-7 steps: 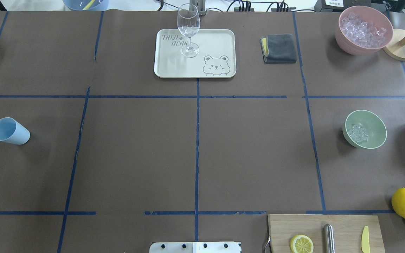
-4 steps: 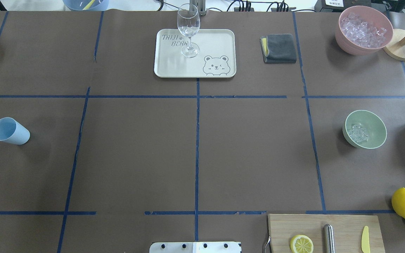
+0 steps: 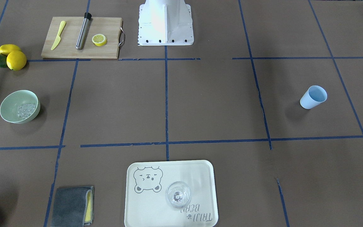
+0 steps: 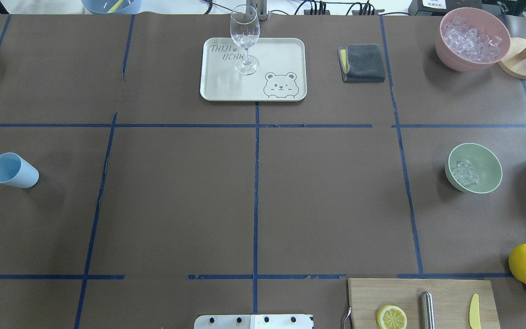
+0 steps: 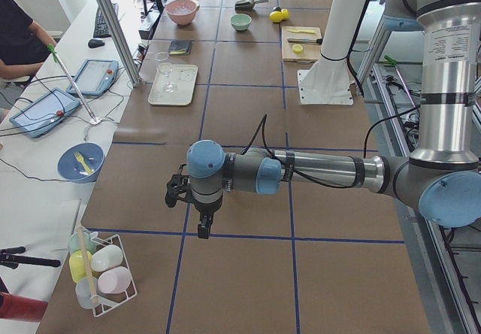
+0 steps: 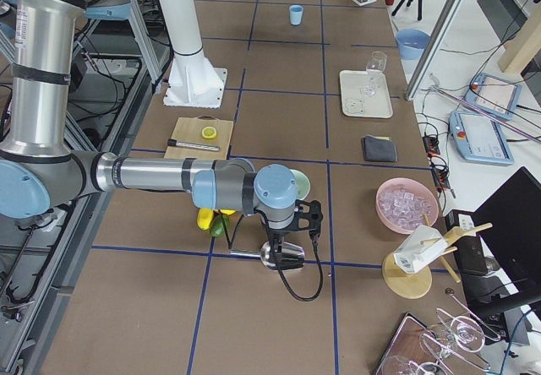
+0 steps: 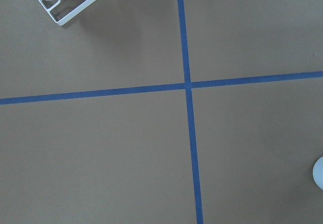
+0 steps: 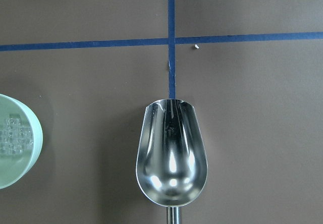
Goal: Pour ice into bowl
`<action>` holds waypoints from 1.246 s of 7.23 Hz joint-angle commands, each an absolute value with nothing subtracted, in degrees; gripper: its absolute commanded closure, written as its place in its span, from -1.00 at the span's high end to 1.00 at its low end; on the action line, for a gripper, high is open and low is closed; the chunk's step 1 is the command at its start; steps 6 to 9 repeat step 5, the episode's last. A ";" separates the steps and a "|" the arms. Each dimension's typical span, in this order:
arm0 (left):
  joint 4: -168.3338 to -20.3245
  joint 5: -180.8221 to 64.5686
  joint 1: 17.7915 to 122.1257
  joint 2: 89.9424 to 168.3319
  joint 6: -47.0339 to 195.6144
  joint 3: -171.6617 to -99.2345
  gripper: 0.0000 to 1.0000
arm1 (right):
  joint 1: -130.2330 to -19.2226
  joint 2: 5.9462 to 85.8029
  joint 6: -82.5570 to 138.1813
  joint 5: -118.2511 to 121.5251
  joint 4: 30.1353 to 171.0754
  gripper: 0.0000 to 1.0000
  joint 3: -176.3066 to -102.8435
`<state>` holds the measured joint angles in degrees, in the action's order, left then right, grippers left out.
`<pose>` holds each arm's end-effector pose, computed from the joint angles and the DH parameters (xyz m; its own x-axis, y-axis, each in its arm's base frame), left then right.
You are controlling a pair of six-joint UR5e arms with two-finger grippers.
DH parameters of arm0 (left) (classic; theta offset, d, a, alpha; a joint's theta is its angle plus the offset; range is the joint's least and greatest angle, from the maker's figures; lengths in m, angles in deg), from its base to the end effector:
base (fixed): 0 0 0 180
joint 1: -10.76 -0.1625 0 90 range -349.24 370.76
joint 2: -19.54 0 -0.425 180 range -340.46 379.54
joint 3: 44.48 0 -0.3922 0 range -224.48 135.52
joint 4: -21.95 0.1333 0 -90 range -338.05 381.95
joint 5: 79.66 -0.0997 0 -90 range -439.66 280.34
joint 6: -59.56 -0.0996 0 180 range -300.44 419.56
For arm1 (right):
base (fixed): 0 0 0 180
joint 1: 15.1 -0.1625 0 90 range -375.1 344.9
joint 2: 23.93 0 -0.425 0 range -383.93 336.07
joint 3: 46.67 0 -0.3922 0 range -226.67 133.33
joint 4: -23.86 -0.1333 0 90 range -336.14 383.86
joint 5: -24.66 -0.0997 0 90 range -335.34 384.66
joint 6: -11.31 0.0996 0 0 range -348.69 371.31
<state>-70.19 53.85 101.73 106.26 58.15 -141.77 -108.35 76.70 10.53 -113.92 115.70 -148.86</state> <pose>-0.0727 -0.4726 0.6205 0.7266 0.0859 -0.6817 -0.0010 0.9923 0.1239 0.0819 -0.4090 0.6359 0.6610 0.0276 0.7499 -0.0477 0.9988 0.0053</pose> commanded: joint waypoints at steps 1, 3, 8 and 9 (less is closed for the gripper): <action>-70.16 53.85 101.73 106.29 58.15 -141.77 1.00 | -108.35 76.70 10.52 -113.77 115.70 1.00 -148.80; -70.25 53.85 101.73 106.20 58.15 -141.77 1.00 | -108.35 77.05 10.52 -113.77 115.62 1.00 -148.80; -70.42 53.93 101.73 106.20 58.07 -141.69 1.00 | -108.35 77.23 10.43 -113.77 115.35 1.00 -148.80; -70.42 53.93 101.73 106.20 58.07 -141.69 1.00 | -108.35 77.23 10.43 -113.77 115.35 1.00 -148.80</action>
